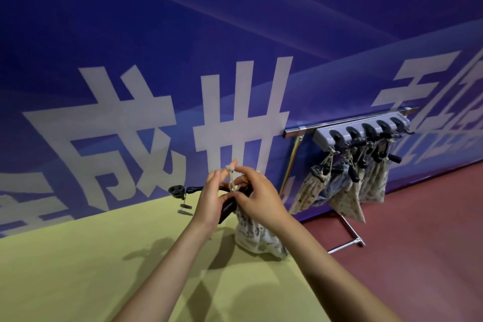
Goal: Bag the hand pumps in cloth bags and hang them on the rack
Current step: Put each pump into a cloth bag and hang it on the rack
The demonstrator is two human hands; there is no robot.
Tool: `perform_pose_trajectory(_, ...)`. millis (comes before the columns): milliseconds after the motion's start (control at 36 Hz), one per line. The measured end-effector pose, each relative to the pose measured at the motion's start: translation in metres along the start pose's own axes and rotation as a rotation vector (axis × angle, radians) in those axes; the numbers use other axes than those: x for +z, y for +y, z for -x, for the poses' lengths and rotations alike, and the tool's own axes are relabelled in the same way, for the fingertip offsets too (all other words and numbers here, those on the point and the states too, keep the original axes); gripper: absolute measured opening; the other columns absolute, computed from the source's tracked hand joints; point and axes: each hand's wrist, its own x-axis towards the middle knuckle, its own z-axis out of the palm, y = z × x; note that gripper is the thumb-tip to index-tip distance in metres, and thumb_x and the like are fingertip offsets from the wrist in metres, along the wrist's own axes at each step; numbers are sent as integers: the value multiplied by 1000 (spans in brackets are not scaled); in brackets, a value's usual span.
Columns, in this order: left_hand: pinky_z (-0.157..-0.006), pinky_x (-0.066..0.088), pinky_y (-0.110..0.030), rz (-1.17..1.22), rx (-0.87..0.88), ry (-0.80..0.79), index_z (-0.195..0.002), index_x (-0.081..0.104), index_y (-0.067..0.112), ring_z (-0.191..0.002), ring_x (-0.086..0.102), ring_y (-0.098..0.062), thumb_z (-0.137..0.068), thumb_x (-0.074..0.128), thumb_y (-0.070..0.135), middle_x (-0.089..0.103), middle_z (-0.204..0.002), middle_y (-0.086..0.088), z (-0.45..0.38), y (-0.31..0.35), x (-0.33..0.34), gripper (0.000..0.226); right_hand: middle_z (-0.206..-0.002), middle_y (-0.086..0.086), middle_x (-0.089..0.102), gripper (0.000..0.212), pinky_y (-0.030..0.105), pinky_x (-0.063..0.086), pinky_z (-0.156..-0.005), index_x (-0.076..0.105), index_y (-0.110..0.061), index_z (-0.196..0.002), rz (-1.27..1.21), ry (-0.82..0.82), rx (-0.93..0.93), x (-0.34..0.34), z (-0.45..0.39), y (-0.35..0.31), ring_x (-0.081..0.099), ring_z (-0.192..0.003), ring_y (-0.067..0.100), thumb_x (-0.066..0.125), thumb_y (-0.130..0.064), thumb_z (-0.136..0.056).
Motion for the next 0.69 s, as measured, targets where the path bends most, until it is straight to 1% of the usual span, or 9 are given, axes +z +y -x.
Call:
perform_pose_trajectory(83,-98,47,-38,36,-42,-17,-123,65,26,-123,56,-18,-104,25,35,53,-136,-6,-1,2,1,45,-86,-19,54,45,28,43,-84,54,-30,-127,43,62,26,12,-2,0,52,-97,15,63,-18,-84)
perform_pose_trajectory(139,-96,48,-36,107,-74,-14,-122,63,19,-122,56,-19,-103,27,33,56,-136,-2,-1,4,3,44,-80,-16,55,38,30,43,-80,58,-28,-122,70,94,39,17,-5,2,53,-91,15,62,-17,-85)
perform_pose_trajectory(194,-97,49,-39,157,-110,15,-123,62,16,-123,55,-24,-103,27,32,58,-133,-7,-2,4,6,44,-73,-15,56,31,29,46,-75,62,-25,-116,12,95,63,16,-7,3,57,-83,12,60,-12,-87)
perform_pose_trajectory(250,-97,50,-44,156,-186,86,-118,66,15,-120,54,-29,-103,31,32,56,-129,-16,-3,3,7,42,-69,-11,60,26,22,48,-68,60,-20,-112,-209,34,151,10,-8,3,61,-71,5,56,-5,-91)
perform_pose_trajectory(333,-79,59,-39,51,-281,181,-109,69,8,-107,52,-27,-99,47,22,53,-119,-15,-4,7,3,28,-65,1,58,24,19,50,-63,52,-10,-109,-568,-1,249,-4,-8,8,61,-61,7,44,6,-93)
perform_pose_trajectory(444,-68,60,-37,-81,-353,35,-117,65,15,-118,52,-34,-101,44,28,54,-129,-6,5,26,-3,29,-54,-6,49,25,25,46,-54,51,-14,-101,-760,39,255,-41,-12,23,45,-48,12,37,7,-95)
perform_pose_trajectory(528,-61,57,-31,-133,-320,-44,-120,64,18,-102,68,-31,-102,40,30,61,-125,-1,13,49,9,32,-60,-2,42,30,20,32,-45,53,-13,-108,-774,-20,210,-76,-16,30,34,-48,10,37,8,-95)
perform_pose_trajectory(611,-53,54,-26,-169,-254,-78,-120,62,16,-92,71,-31,-101,39,31,67,-118,-3,15,65,39,33,-64,-2,43,32,20,30,-47,53,-14,-120,-683,-89,177,-104,-20,40,35,-49,7,40,3,-96)
perform_pose_trajectory(694,-50,53,-24,-170,-159,-23,-117,63,11,-86,72,-33,-102,39,26,69,-112,-11,12,72,77,32,-66,2,44,33,22,28,-48,54,-14,-121,-696,-117,163,-127,-18,52,34,-49,9,40,3,-96)
